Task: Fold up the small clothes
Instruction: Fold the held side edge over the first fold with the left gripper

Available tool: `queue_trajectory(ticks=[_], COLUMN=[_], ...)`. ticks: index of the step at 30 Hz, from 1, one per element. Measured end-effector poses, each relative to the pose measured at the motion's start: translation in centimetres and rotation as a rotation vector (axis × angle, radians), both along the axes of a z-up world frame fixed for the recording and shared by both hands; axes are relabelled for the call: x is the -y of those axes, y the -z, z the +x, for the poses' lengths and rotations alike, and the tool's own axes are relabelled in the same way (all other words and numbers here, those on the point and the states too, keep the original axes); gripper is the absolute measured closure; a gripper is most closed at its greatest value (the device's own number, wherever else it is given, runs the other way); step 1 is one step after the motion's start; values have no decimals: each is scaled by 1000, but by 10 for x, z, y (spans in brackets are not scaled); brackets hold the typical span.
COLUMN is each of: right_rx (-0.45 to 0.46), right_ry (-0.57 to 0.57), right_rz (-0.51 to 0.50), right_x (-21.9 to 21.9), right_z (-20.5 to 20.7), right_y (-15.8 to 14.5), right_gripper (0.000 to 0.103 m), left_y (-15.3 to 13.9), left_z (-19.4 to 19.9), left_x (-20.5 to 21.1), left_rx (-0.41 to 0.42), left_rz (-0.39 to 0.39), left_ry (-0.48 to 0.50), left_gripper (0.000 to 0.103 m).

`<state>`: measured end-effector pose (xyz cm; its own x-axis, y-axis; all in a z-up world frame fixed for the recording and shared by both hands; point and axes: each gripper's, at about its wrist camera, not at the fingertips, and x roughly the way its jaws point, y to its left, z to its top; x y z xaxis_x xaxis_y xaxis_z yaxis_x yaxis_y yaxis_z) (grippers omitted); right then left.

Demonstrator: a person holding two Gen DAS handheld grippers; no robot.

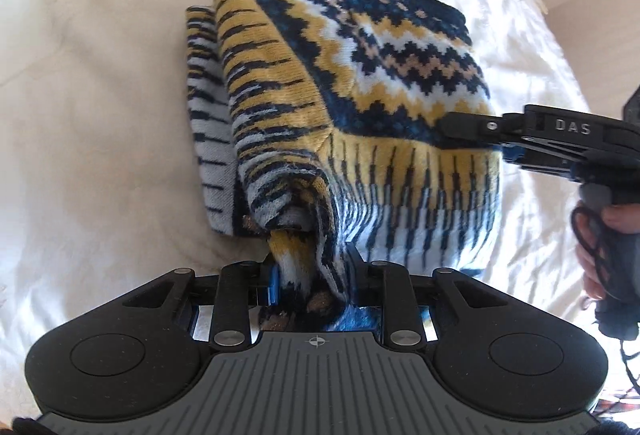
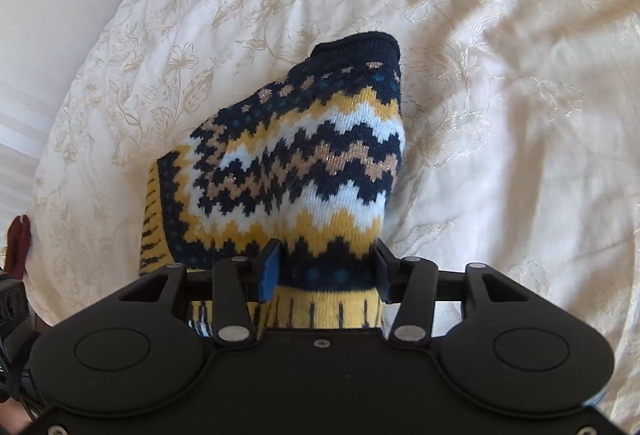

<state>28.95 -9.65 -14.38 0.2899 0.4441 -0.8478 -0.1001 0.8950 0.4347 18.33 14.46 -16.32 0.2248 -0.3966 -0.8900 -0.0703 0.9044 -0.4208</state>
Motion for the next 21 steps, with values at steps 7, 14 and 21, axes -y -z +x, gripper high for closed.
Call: queue_trajectory(ticks=[7, 14, 21], right_rx=[105, 168, 184], right_ry=[-13, 39, 61], right_rz=[-16, 4, -18], right_x=[1, 23, 38], right_z=[-13, -33, -42], right_y=[-10, -16, -16], right_gripper=[30, 28, 28], left_y=[-30, -82, -79], left_z=[-6, -12, 32], left_x=[-19, 15, 34], left_rx=[94, 303, 365], left_rz=[150, 245, 257], left_ry=[-65, -46, -53], left_gripper=[76, 76, 75])
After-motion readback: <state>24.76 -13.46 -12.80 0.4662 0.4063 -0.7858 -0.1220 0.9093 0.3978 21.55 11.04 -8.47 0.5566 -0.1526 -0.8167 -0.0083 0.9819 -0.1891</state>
